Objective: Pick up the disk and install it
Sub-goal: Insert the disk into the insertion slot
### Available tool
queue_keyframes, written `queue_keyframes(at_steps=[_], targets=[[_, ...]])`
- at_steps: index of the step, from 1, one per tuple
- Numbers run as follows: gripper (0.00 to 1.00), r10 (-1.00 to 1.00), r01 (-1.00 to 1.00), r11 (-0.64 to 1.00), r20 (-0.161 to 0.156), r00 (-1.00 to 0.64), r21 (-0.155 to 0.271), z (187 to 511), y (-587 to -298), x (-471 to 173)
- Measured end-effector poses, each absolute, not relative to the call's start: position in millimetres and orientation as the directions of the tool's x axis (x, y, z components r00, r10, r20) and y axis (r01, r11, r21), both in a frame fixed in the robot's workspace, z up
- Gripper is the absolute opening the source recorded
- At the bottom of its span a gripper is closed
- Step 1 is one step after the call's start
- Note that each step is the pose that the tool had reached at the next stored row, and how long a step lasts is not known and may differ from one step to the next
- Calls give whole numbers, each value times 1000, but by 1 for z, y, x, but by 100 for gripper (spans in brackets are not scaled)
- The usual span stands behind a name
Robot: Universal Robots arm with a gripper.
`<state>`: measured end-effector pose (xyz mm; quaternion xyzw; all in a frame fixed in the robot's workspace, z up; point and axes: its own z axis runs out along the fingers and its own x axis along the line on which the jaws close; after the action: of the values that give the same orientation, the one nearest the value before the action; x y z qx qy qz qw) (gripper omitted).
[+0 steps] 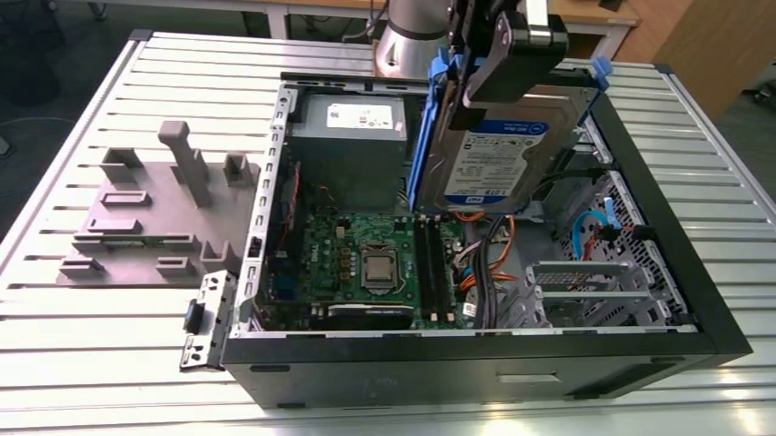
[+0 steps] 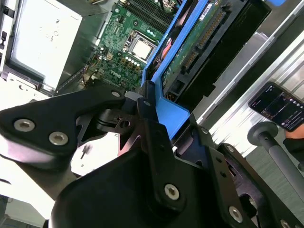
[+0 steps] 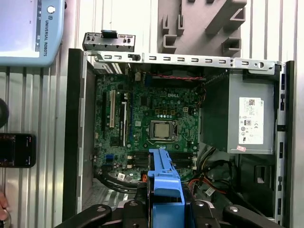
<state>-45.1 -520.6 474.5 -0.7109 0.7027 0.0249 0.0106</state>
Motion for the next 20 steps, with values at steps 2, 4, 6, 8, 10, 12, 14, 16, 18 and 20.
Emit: queue_keyframes(at_steps=[2, 4, 6, 8, 10, 12, 14, 16, 18, 20], targets=[[37, -999, -1000, -12, -50, 11, 20, 474, -521, -42], [37, -999, -1000, -12, -50, 11, 20, 474, -521, -37], [37, -999, -1000, -12, -50, 11, 20, 474, -521, -33], [37, -999, -1000, -12, -50, 11, 20, 474, -521, -29], [37, -999, -1000, -12, -50, 11, 20, 473, -521, -25], [37, -999, -1000, -12, -50, 11, 20, 473, -521, -23], [37, -999, -1000, -12, -50, 11, 20, 473, -521, -23], [37, -999, -1000, -12, -50, 11, 20, 472, -523, -22], [37, -999, -1000, -12, -50, 11, 20, 472, -525, -22], [37, -999, -1000, -12, -50, 11, 20, 471, -529, -22]])
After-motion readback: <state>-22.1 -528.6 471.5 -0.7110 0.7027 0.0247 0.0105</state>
